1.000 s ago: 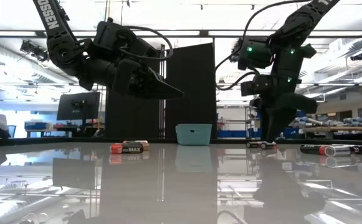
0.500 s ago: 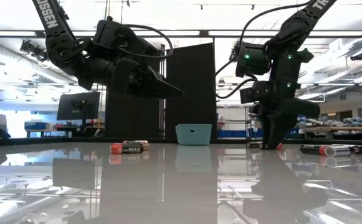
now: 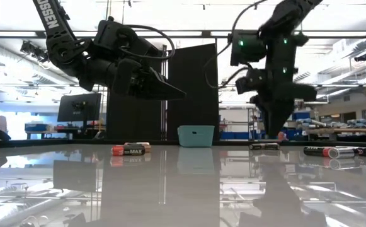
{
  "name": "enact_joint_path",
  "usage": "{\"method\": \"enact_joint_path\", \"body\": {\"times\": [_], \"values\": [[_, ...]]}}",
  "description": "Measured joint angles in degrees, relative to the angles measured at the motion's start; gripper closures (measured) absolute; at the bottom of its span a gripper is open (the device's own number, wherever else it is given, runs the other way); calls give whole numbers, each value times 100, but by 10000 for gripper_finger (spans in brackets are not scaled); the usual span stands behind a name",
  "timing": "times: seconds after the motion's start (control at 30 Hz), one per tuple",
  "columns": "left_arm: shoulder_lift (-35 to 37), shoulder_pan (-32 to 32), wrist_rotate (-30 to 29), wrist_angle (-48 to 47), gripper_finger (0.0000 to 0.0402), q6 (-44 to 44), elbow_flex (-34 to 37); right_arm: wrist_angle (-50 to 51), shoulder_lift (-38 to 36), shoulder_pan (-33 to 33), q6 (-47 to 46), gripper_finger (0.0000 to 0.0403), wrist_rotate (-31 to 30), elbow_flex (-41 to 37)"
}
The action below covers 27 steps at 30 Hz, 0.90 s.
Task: Sort batteries
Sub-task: Put the red battery into the orange bin
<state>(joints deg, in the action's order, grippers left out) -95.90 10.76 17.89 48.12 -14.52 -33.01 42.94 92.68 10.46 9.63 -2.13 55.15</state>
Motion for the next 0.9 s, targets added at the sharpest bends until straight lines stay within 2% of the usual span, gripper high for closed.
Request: {"method": "enact_joint_path", "body": {"times": [0.2,0.43,0.6,0.77,0.9], "values": [[0,0,0,0,396,2,0,871,-7,-773,-1460,344,9,607],[0,0,0,2,396,2,0,1339,-11,-2131,-4267,344,475,991],[0,0,2,0,396,2,0,1492,-11,-3287,-6171,344,1070,1045],[0,0,2,5,396,2,0,2022,-11,-4523,-7966,344,1417,1045],[0,0,4,9,396,2,0,2140,-13,-5517,-8705,344,1556,1045]]}}
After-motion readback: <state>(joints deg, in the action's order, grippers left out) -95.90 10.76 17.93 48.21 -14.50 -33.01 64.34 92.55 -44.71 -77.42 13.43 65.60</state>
